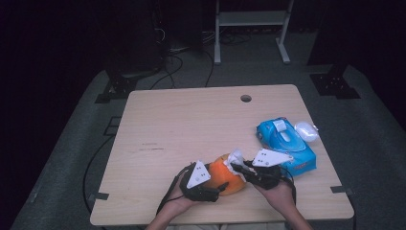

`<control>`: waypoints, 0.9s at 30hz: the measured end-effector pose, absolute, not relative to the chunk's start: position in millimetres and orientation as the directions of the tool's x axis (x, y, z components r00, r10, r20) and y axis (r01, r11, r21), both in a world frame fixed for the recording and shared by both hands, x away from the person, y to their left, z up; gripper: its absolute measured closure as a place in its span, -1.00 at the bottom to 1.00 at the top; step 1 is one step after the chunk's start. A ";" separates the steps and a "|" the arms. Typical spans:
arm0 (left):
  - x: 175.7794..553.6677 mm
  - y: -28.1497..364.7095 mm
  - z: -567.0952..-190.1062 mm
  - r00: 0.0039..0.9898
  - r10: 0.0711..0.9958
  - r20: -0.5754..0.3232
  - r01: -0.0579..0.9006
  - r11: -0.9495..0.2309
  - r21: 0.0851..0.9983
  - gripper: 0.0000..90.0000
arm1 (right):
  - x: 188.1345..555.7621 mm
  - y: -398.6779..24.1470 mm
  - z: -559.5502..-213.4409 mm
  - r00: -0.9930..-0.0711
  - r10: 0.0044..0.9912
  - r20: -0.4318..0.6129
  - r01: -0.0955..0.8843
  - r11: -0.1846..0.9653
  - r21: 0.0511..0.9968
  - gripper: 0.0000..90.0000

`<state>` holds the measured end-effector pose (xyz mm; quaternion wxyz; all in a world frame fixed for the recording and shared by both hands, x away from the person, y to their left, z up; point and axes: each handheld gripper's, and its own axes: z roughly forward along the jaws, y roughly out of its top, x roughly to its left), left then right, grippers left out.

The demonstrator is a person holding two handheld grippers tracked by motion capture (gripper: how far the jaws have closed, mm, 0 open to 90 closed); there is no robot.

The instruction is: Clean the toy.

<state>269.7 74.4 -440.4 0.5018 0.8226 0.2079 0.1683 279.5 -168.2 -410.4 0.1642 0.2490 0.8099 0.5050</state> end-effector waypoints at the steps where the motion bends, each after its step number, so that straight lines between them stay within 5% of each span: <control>1: 270.5 74.9 -439.5 0.856 0.512 0.064 0.179 -0.411 0.894 -0.61 | 279.6 -168.7 -411.3 -0.829 0.559 -0.016 0.238 0.378 0.895 0.78; 6: 270.4 71.5 -441.1 0.858 0.511 0.055 0.191 -0.417 0.888 -0.80 | 273.9 -173.2 -414.9 -0.846 0.533 0.016 0.266 0.396 0.879 0.78; 12: 263.0 71.3 -438.6 0.862 0.497 0.100 0.153 -0.444 0.883 -0.41 | 263.0 -161.4 -403.8 -0.853 0.519 -0.050 0.199 0.413 0.889 0.78; 17: 261.4 69.2 -440.0 0.864 0.488 0.125 0.127 -0.452 0.883 -0.38 | 271.9 -170.4 -403.3 -0.816 0.578 -0.031 0.244 0.392 0.887 0.79; 23: 267.4 73.3 -434.3 0.868 0.496 -0.006 0.203 -0.345 0.916 -0.65 | 274.1 -175.2 -403.6 -0.805 0.594 0.001 0.281 0.380 0.881 0.80; 27: 261.3 70.3 -434.2 0.866 0.495 0.074 0.144 -0.388 0.910 -0.31 | 265.5 -159.6 -395.6 -0.843 0.538 0.012 0.245 0.362 0.899 0.80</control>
